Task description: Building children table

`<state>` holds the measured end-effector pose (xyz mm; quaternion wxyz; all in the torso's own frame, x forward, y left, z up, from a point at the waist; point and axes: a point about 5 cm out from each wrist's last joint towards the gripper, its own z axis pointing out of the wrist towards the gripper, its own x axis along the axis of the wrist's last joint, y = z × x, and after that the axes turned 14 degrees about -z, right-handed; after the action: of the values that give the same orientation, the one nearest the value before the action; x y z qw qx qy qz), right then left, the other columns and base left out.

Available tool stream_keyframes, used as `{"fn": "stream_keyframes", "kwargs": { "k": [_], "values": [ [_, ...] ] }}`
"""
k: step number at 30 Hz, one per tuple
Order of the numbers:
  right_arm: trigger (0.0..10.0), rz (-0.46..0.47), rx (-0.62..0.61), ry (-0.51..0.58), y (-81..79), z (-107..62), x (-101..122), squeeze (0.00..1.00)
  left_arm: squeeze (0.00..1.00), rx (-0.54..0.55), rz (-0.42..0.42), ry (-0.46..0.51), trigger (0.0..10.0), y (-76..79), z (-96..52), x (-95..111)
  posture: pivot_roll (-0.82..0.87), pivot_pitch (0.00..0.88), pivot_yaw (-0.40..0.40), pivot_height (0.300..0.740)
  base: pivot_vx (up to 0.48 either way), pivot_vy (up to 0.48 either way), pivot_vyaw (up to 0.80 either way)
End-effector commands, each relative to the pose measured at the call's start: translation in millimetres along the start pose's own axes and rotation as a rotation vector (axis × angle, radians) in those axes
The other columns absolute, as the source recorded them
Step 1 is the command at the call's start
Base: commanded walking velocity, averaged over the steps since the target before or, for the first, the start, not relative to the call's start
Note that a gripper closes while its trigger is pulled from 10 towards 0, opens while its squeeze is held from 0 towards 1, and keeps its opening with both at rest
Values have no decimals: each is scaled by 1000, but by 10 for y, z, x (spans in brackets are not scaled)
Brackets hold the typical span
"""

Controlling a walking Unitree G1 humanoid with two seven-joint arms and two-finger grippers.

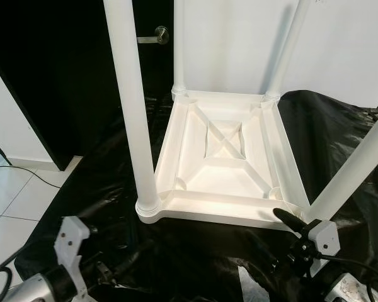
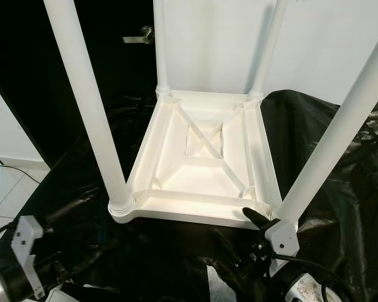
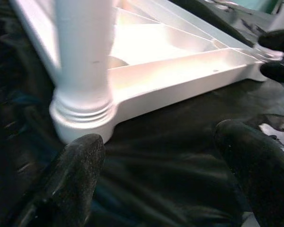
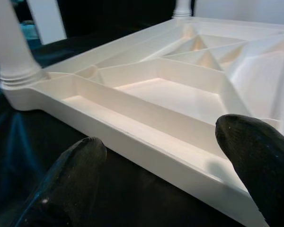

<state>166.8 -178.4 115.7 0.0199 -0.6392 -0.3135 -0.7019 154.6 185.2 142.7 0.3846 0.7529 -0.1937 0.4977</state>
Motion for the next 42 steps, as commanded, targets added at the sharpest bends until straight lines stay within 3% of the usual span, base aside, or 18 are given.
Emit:
{"fn": "stream_keyframes", "kwargs": {
  "k": [1, 2, 4, 5, 17, 18, 19, 27, 33, 34, 35, 36, 37, 38, 39, 40, 41, 42],
  "values": [
    [10000, -9, -31, -29, 7, -28, -49, 204, 0, -259, 40, -76, 10000, 130, 24, -30, -29, 0, 21, 740, 0, 0, 0],
    [10000, -9, -31, -29, 7, -28, -49, 204, 0, -259, 40, -76, 10000, 130, 24, -30, -29, 0, 21, 740, 0, 0, 0],
    [10000, 1, -33, -32, -17, -19, -48, 482, 0, -254, 70, -76, 10000, 116, 107, -21, -33, 0, 25, 740, 0, 0, 0],
    [10000, -1, -26, -28, -42, -8, -30, 1000, 0, -252, 86, -82, 10000, 108, 155, -28, -36, 0, 27, 740, 0, 0, 0],
    [10000, 11, -44, -57, -172, -103, -6, 1000, 0, -109, 123, -104, 10000, -78, 380, -101, -62, 0, 42, 740, 0, 0, 0],
    [10000, 17, -44, -57, -167, -100, -9, 90, 0, -69, 141, -106, 10000, -140, 347, -64, -62, 0, 43, 740, 0, 0, 0],
    [10000, 15, -37, -56, -159, -94, -13, 0, 0, -38, 160, -106, 10000, -195, 287, -9, -57, 0, 43, 740, 0, 0, 0],
    [10000, 19, 26, -55, -125, -46, -93, 0, 0, 121, 190, -107, 10000, -383, 58, 117, -11, 0, 17, 740, 0, 0, 0],
    [10000, 17, 47, -58, -123, 6, -167, 0, 4, 190, 159, -35, 10000, -411, 71, 146, 7, 0, -4, 740, 0, 0, 0],
    [10000, 16, 49, -58, -119, 17, -181, 110, 1000, 206, 147, -8, 10000, -411, 82, 157, 9, 0, -9, 740, 0, 0, 0],
    [10000, 16, 51, -58, -114, 24, -190, 110, 1000, 218, 134, 19, 10000, -412, 91, 170, 9, 0, -9, 740, 0, 0, 0],
    [10000, 10, 50, -57, -104, 33, -197, 725, 1000, 235, 131, 50, 10000, -407, 117, 192, 12, 0, -16, 740, 0, 0, 0],
    [10000, 10, 50, -57, -104, 33, -197, 725, 1000, 235, 131, 50, 10000, -407, 117, 192, 12, 0, -16, 740, 0, 0, 0],
    [10000, -1, 53, -57, -90, 47, -204, 1000, 1000, 262, 132, 90, 10000, -402, 151, 224, 14, 0, -20, 740, 0, 0, 0],
    [10000, -14, 56, -56, -84, 52, -202, 1000, 945, 277, 132, 110, 10000, -404, 164, 240, 14, 0, -20, 740, 0, 0, 0],
    [10000, -26, 59, -58, -82, 55, -199, 1000, 647, 292, 131, 129, 10000, -408, 172, 255, 14, 0, -20, 740, 0, 0, 0],
    [10000, -26, 59, -58, -82, 55, -199, 1000, 647, 292, 131, 129, 10000, -408, 172, 255, 14, 0, -20, 740, 0, 0, 0],
    [10000, -41, 65, -59, -82, 59, -198, 0, 0, 308, 136, 145, 10000, -413, 184, 271, 15, 0, -25, 740, 0, 0, 0]
  ]
}}
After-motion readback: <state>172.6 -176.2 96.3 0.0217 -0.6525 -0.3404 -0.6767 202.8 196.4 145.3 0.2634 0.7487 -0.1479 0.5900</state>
